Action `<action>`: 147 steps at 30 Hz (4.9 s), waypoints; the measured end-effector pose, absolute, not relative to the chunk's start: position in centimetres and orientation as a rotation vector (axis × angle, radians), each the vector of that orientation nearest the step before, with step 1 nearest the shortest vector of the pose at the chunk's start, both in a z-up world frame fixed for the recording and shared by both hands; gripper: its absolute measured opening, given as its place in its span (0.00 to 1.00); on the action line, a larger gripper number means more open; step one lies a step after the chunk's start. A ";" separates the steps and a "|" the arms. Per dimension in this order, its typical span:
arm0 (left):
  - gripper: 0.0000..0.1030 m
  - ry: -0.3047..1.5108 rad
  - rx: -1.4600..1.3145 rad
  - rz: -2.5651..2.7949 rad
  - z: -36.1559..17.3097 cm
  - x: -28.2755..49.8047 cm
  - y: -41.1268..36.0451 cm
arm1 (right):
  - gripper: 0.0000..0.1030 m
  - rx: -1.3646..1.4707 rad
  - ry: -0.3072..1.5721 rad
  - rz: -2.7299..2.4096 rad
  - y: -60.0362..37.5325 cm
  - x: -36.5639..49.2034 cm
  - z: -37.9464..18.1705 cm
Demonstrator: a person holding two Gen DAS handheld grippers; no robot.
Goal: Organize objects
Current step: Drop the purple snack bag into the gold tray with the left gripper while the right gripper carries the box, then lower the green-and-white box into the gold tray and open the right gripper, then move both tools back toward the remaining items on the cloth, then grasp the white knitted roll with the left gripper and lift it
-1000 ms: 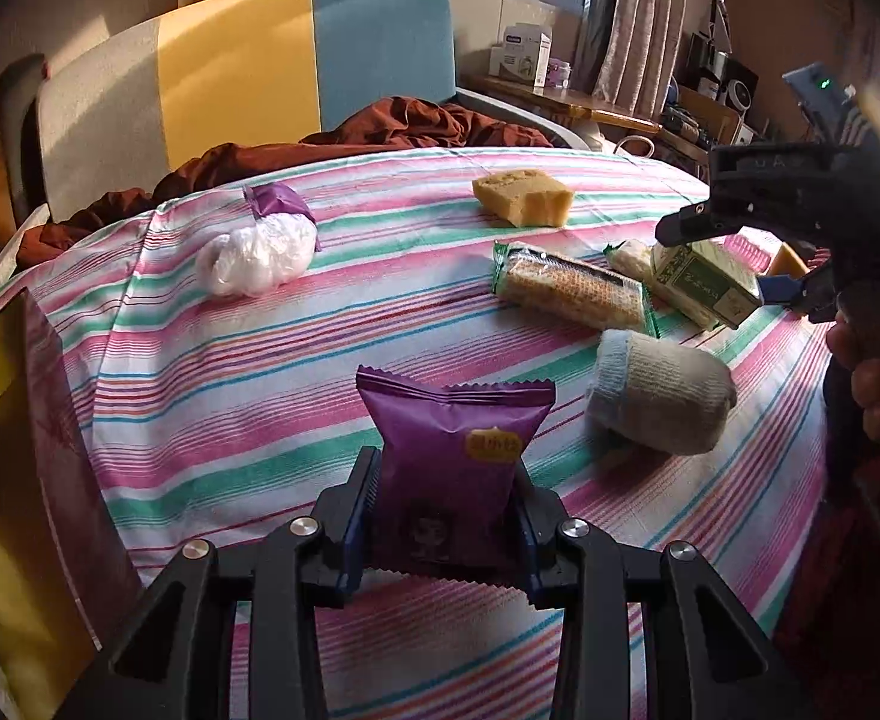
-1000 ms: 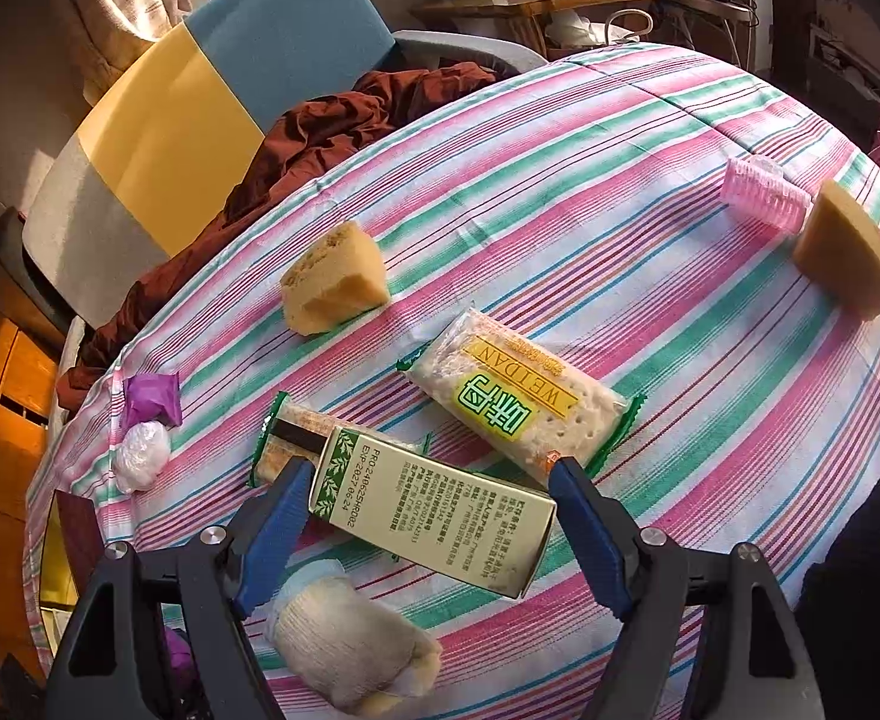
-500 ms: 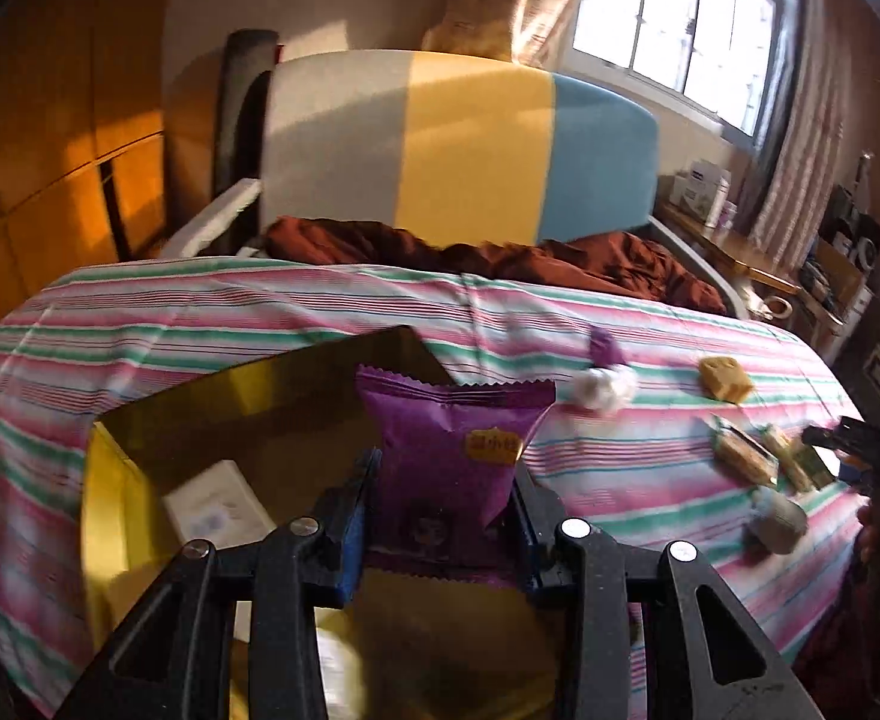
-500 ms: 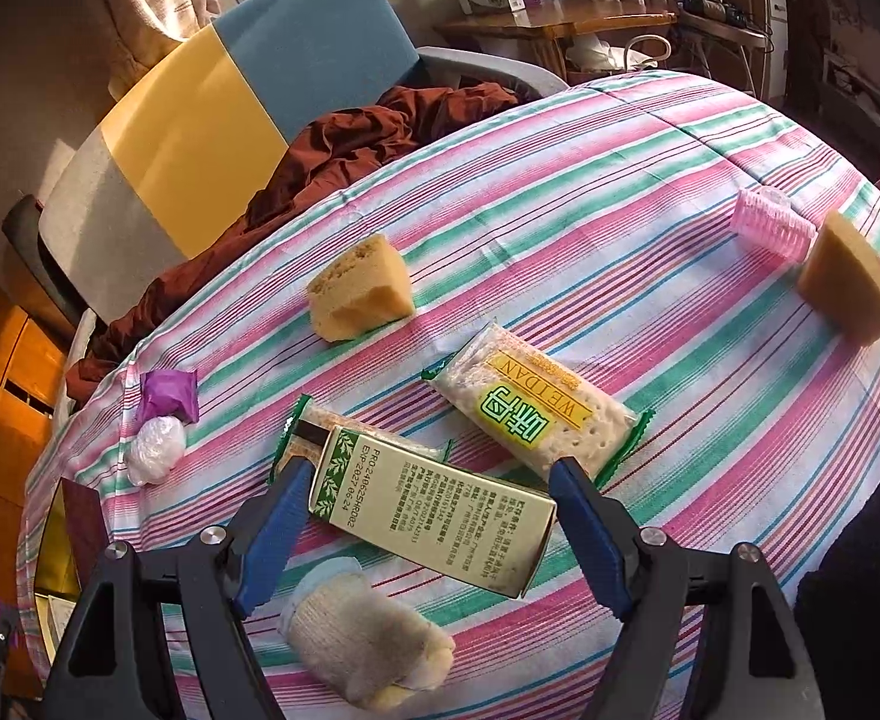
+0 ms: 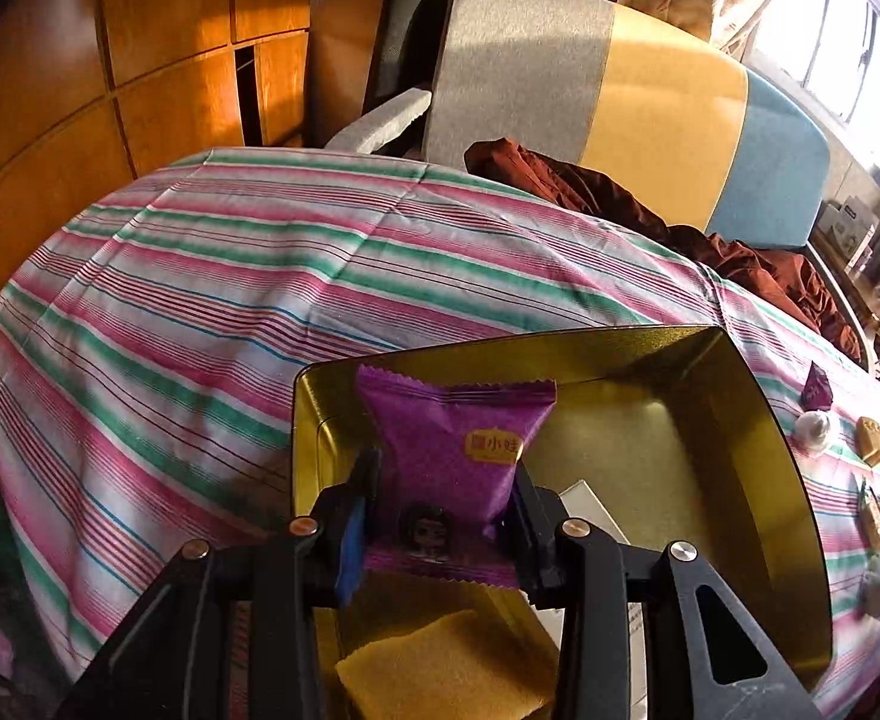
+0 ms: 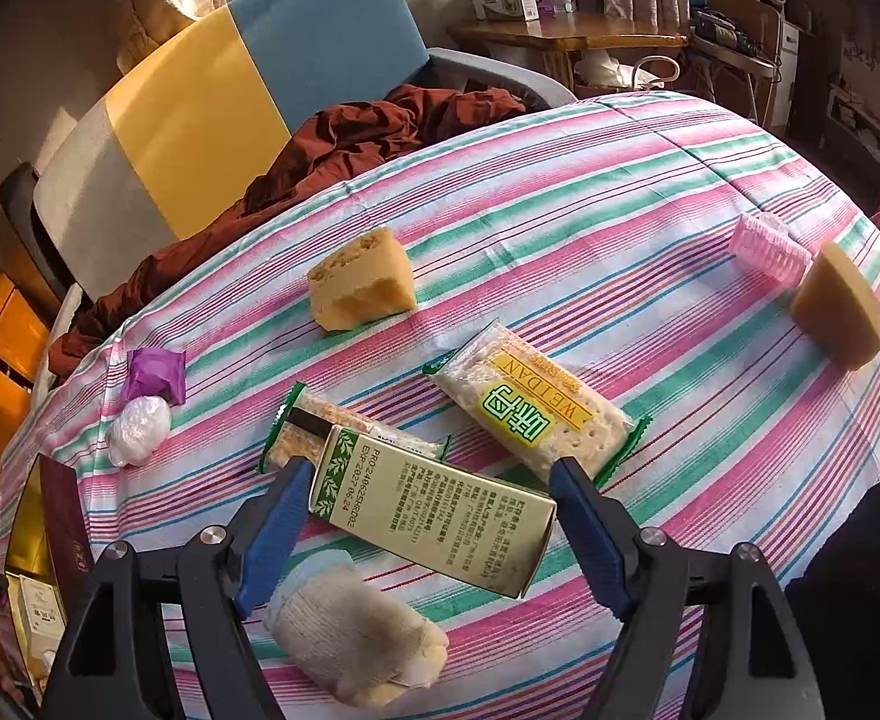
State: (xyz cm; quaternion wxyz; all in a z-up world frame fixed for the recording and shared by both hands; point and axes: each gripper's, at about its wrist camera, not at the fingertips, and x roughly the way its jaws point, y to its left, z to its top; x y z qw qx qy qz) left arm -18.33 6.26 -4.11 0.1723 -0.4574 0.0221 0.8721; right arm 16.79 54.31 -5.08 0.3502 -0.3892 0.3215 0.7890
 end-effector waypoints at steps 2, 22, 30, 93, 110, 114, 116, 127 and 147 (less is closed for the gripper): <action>0.38 0.052 -1.334 2.466 -4.8 -19.2 6.6 | 0.79 -1.016 0.820 2.048 54.2 16.6 -5.1; 0.44 0.072 -1.406 2.472 -6.7 -20.8 7.4 | 0.79 -1.027 0.728 2.141 52.9 15.4 -4.2; 0.55 0.021 -1.174 2.569 -1.3 -16.8 5.2 | 0.79 -1.004 0.734 2.284 49.8 13.9 -2.4; 0.76 0.056 -1.087 2.544 -1.2 -3.3 1.9 | 0.84 -1.367 0.367 2.725 29.4 3.7 -2.7; 0.77 0.150 -0.996 2.332 1.6 -1.4 10.9 | 0.84 -0.903 0.784 2.092 54.6 18.2 -1.8; 0.78 0.226 -0.949 2.212 2.3 0.4 15.9 | 0.84 -0.694 1.140 2.012 57.7 22.6 -3.5; 0.78 0.261 -0.938 2.146 2.3 1.4 18.6 | 0.84 -0.619 1.184 2.008 58.0 23.7 -3.2; 0.78 0.353 -1.061 1.804 -1.8 5.6 32.6 | 0.84 -0.601 1.275 2.085 57.9 23.3 -3.5; 0.71 0.613 -0.920 1.564 -7.8 11.2 45.7 | 0.84 -0.598 1.303 2.100 58.2 23.2 -3.8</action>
